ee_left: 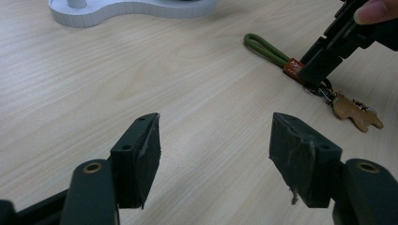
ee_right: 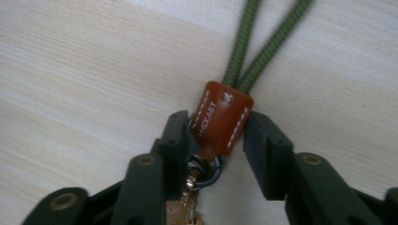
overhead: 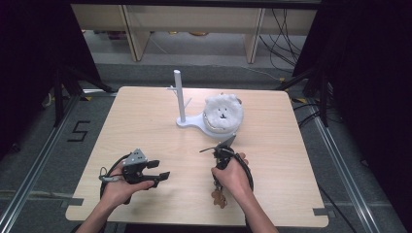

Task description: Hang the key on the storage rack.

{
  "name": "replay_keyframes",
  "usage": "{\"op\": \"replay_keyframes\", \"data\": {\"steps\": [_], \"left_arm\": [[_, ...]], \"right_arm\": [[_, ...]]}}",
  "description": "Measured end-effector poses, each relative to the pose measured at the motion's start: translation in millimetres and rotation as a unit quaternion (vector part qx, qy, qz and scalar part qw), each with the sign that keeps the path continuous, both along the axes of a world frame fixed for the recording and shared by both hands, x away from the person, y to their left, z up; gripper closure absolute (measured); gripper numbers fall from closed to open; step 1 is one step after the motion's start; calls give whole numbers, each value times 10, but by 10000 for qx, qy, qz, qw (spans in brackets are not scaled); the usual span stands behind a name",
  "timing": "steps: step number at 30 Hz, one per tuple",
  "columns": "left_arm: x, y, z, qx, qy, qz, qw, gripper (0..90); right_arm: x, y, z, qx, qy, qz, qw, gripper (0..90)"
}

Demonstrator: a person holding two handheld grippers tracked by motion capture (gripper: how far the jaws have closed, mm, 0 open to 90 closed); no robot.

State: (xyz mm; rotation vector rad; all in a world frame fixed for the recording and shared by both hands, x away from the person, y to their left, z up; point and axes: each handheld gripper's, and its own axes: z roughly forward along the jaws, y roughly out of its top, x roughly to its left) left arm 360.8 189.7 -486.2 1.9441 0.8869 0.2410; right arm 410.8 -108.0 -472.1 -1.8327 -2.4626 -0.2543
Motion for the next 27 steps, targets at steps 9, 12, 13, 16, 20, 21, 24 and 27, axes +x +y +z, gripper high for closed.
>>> {"op": "replay_keyframes", "data": {"steps": [9, 12, 13, 16, 20, 21, 24, 27], "left_arm": [[5, 4, -23, -73, -13, -17, 10000, 336], [3, 3, -21, -64, -15, -31, 10000, 336], [2, 4, -13, -37, 21, -46, 10000, 337], [0, -4, -13, -41, 31, -48, 10000, 337], [-6, -21, -13, -136, 41, -16, 9999, 343], [-9, -22, -8, -149, 45, 13, 9999, 347], [-3, -28, 5, -329, 67, 22, 9994, 358], [-4, -39, 27, -417, 78, 71, 9991, 369]], "right_arm": [[6, -119, -8, 284, -148, 178, 9993, 747], [3, -185, -32, 396, -368, 276, 9982, 753], [-11, -218, -32, 538, -342, 188, 9978, 756], [-26, -256, -23, 594, -371, 129, 9975, 757], [-60, -341, 14, 935, -839, 212, 9919, 758], [-77, -339, 30, 1024, -926, 141, 9903, 758], [-99, -374, 44, 1368, -1463, 375, 9790, 759], [-115, -397, 59, 1517, -1718, 491, 9721, 759]]}}
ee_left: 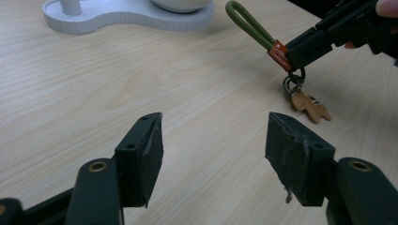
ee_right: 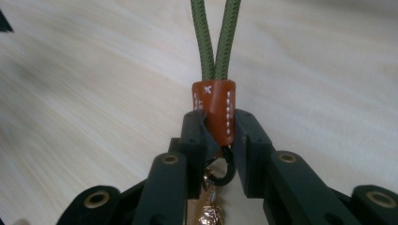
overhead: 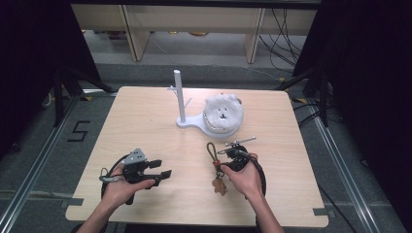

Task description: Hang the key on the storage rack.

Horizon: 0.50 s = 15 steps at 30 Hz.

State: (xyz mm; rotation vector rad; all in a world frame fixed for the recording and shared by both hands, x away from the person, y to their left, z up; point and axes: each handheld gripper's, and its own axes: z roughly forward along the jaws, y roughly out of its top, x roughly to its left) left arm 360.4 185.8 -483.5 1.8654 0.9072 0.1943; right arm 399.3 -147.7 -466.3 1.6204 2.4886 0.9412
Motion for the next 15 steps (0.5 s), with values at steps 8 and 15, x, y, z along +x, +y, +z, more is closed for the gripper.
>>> {"op": "replay_keyframes", "data": {"steps": [8, 15], "left_arm": [[30, -43, 98, -353, -24, 107, 9993, 418], [82, -97, 263, -895, -228, 177, 9956, 463]], "right_arm": [[-65, 0, 109, 498, -865, 42, 9950, 759], [-106, 4, 191, 832, -1582, 75, 9839, 759]]}}
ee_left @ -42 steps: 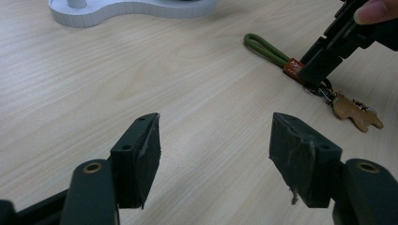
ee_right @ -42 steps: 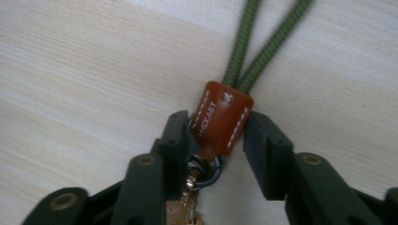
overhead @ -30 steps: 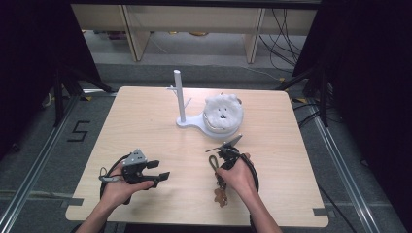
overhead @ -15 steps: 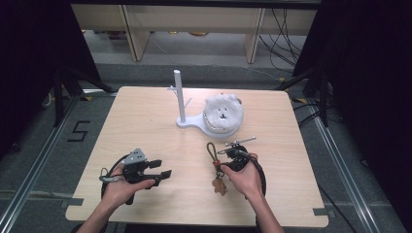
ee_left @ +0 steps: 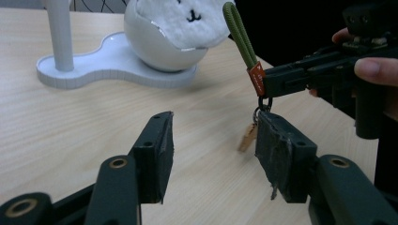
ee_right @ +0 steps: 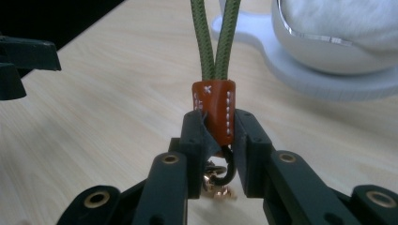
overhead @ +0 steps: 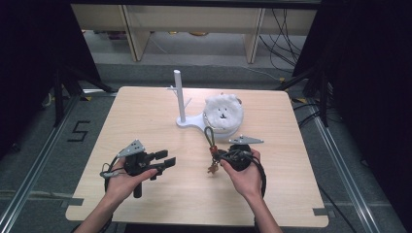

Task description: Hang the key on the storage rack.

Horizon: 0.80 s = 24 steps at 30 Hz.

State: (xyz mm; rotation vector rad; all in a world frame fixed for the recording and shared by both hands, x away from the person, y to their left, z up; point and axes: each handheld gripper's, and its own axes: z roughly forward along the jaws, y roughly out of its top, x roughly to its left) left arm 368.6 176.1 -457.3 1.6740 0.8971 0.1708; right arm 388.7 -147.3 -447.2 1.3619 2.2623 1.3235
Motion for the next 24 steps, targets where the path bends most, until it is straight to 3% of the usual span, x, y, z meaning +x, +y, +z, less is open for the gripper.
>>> {"op": "replay_keyframes", "data": {"steps": [1, 3, 4, 5, 8, 10, 11, 13, 14, 19, 22, 23, 24], "left_arm": [[12, -5, 19, -51, -33, -19, 10000, 467], [21, -8, 42, -52, -49, -23, 10000, 471], [30, -17, 68, -65, -43, -18, 10000, 476], [50, -32, 104, -66, -80, -62, 9999, 478], [73, -58, 140, -121, -115, -131, 9998, 485], [92, -84, 184, -72, -140, -154, 9998, 493], [121, -110, 219, -73, -160, -183, 9997, 500], [146, -124, 235, -115, -164, -225, 9995, 502], [160, -137, 250, -112, -136, -216, 9996, 510], [236, -228, 289, -111, -120, -308, 9994, 542], [252, -269, 297, -132, -92, -350, 9993, 550], [261, -288, 299, -147, -83, -377, 9991, 550], [278, -324, 307, -187, -67, -428, 9989, 559]], "right_arm": [[-7, -4, 14, 51, -117, 11, 9999, 759], [-22, 10, 28, 144, -82, -36, 9999, 759], [-18, 5, 45, 155, -359, 78, 9992, 760], [-16, 2, 52, 144, -449, 152, 9988, 760], [-45, 26, 69, 282, -430, 71, 9986, 760], [-46, 25, 83, 221, -630, 146, 9977, 760], [-57, 44, 89, 323, -697, 148, 9969, 760], [-77, 66, 92, 413, -649, 69, 9970, 760], [-63, 56, 93, 374, -789, 178, 9960, 760], [-84, 98, 114, 431, -940, 278, 9943, 760], [-115, 136, 118, 543, -836, 209, 9948, 760], [-96, 134, 110, 510, -1000, 297, 9932, 760], [-103, 154, 119, 555, -956, 351, 9933, 760]]}}
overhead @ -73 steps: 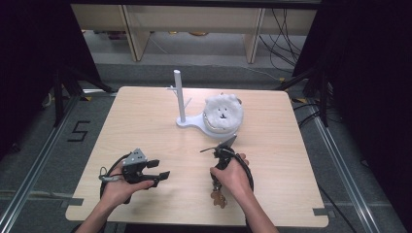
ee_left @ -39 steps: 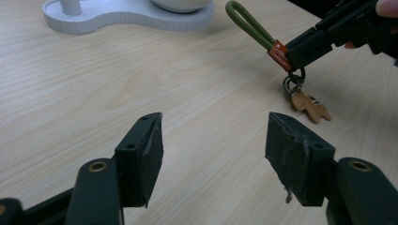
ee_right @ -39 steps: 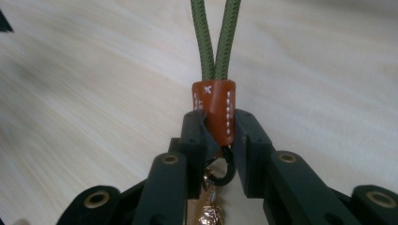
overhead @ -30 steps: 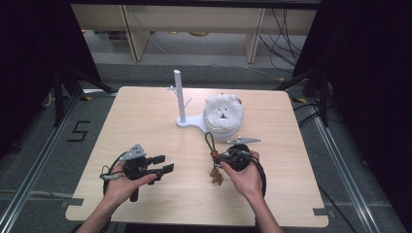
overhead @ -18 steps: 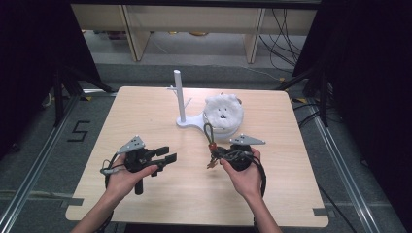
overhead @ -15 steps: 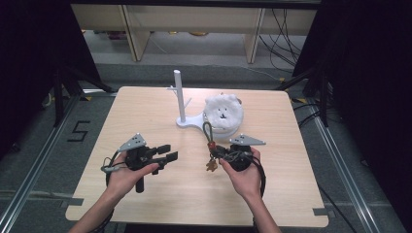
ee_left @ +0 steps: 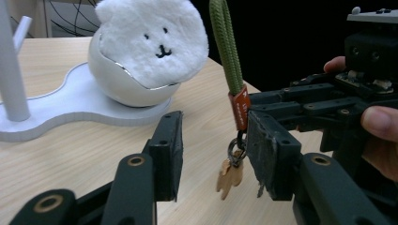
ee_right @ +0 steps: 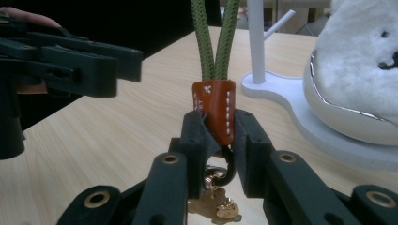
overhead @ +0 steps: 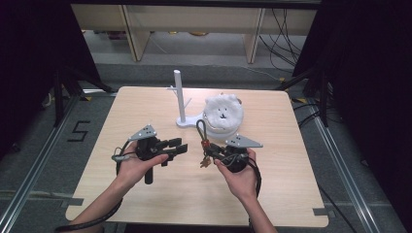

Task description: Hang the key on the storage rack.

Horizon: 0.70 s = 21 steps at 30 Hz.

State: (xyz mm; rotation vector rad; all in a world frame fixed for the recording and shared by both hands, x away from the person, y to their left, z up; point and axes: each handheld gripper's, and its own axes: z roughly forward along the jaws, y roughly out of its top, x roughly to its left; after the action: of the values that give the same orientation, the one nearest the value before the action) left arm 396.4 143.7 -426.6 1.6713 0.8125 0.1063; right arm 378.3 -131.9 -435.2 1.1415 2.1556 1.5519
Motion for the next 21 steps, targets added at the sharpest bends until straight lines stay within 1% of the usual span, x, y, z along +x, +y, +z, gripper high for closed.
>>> {"op": "replay_keyframes", "data": {"steps": [1, 3, 4, 5, 6, 7, 8, 9, 10, 11, 12, 13, 14, 15, 16, 17, 18, 19, 20, 21], "left_arm": [[0, 0, 0, 0, 0, 0, 10000, 564], [14, -30, 17, -27, 10, -36, 10000, 578], [28, -44, 31, -82, 21, -37, 10000, 578], [48, -59, 50, -145, 26, -25, 9999, 591], [48, -59, 50, -145, 26, -25, 9999, 596], [68, -69, 67, -223, 30, -8, 9997, 604], [76, -71, 75, -251, 33, -5, 9997, 610], [76, -71, 75, -251, 33, -5, 9997, 619], [87, -82, 85, -327, 48, 21, 9995, 629], [87, -82, 85, -327, 48, 21, 9995, 636], [100, -94, 91, -360, 61, 1, 9993, 644], [106, -102, 92, -379, 71, -9, 9993, 651], [112, -108, 93, -385, 89, -20, 9992, 659], [119, -115, 89, -442, 112, -32, 9990, 669], [119, -115, 89, -442, 112, -32, 9990, 679], [126, -119, 86, -459, 137, -32, 9988, 679], [137, -129, 78, -514, 209, -55, 9984, 701], [137, -129, 78, -514, 209, -55, 9984, 708], [140, -139, 73, -530, 270, -75, 9982, 717], [143, -142, 70, -549, 288, -109, 9980, 727]], "right_arm": [[-2, 22, -2, 8, -41, -32, 10000, 760], [2, 32, 0, -5, -65, 6, 10000, 760], [8, 39, 0, -21, -192, 24, 9998, 760], [-6, 71, 14, 4, -63, 90, 9999, 760], [-6, 71, 14, 4, -63, 90, 9999, 760], [-5, 101, 13, -8, -138, 144, 9998, 760], [-3, 112, 9, -9, -202, 175, 9996, 760], [-3, 112, 9, -9, -202, 175, 9996, 760], [6, 122, 5, -45, -354, 213, 9991, 760], [6, 122, 5, -45, -354, 213, 9991, 760], [-22, 143, 14, 45, -165, 158, 9997, 760], [-34, 155, 15, 87, -99, 150, 9998, 760], [-23, 157, 9, 45, -189, 186, 9996, 760], [-21, 158, 10, -1, -260, 205, 9995, 760], [-13, 157, 8, -68, -390, 190, 9990, 760], [-13, 157, 8, -68, -390, 190, 9990, 760], [-25, 179, 9, 25, -183, 251, 9995, 760], [-25, 179, 9, 25, -183, 251, 9995, 760], [-22, 180, 5, -13, -234, 237, 9994, 760], [-25, 187, 3, 23, -182, 252, 9995, 760]]}}
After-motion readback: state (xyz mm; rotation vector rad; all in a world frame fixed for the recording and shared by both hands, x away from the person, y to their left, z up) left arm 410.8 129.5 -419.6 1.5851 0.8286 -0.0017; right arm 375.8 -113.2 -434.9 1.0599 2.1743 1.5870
